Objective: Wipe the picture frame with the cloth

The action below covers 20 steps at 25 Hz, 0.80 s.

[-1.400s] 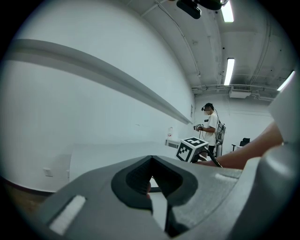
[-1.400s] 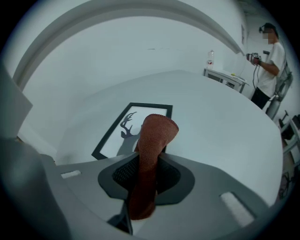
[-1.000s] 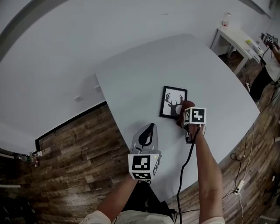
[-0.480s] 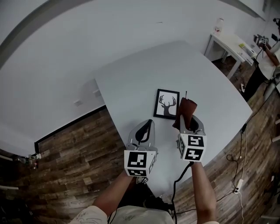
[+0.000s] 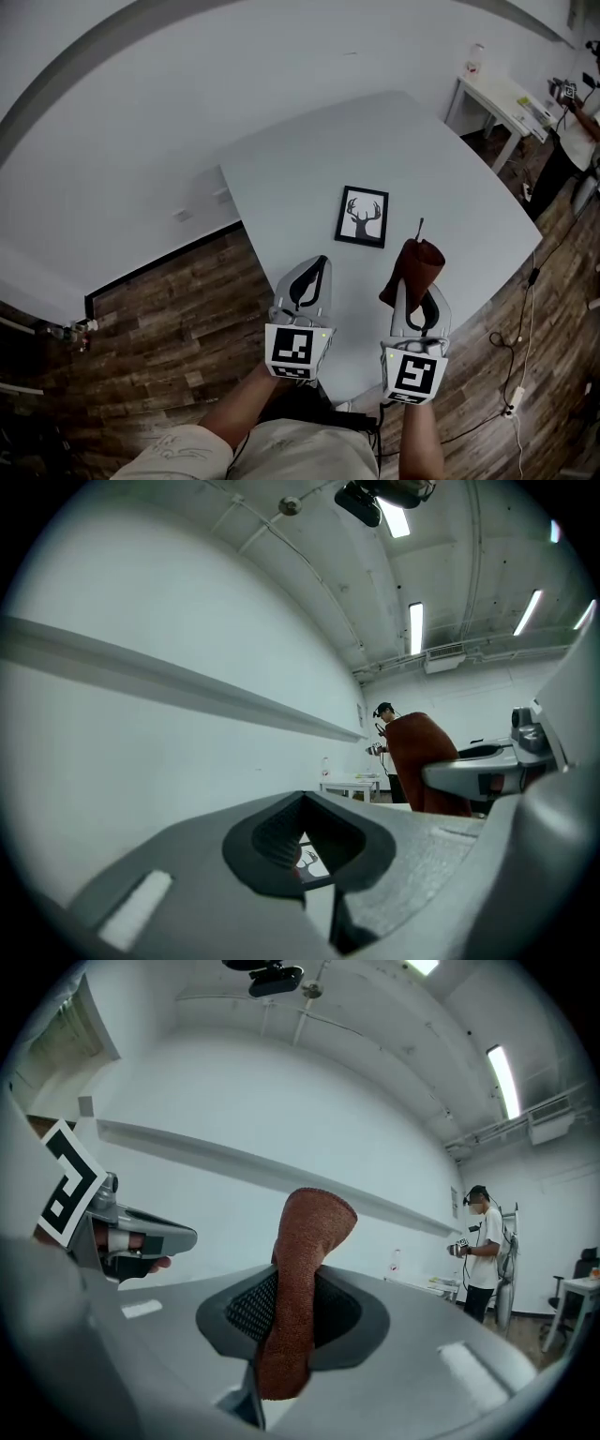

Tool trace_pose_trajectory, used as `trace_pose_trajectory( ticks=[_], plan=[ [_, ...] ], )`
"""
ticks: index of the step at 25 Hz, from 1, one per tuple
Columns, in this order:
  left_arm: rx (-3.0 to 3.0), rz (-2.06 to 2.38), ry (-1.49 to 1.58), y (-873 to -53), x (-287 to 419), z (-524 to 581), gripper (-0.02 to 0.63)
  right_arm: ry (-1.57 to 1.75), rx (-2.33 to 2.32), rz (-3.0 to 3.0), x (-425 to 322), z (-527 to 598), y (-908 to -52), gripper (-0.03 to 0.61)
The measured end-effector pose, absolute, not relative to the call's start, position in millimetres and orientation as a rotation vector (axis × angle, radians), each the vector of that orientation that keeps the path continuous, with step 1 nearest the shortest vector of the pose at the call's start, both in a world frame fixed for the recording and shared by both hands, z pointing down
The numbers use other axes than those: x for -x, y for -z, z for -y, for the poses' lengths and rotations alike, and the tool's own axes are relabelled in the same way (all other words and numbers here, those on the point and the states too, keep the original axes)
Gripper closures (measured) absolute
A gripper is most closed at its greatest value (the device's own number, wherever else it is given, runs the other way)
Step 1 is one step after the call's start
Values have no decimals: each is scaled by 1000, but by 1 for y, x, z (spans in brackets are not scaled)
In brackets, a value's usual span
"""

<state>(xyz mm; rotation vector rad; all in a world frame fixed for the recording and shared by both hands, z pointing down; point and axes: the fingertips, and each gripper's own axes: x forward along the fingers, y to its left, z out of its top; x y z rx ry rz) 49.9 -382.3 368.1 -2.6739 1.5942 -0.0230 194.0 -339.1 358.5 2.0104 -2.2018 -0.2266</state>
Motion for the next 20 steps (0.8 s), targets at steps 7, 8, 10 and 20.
trace_pose_trajectory(
  ticks=[7,8,10,20],
  plan=[
    [2683,-1591,0,-367,-59,370,613,212,-2038,2213,-201,328,-360,476],
    [2673,-1588,-8,-364,-60,370,613,218,-2038,2211,-202,328,-359,476],
    [2660,-1584,-18,-360,-60,369,613,227,-2036,2206,-202,327,-358,477],
    [2670,-1586,-37,-360,-63,365,613,231,-2038,2200,-202,327,-355,479]
  ],
)
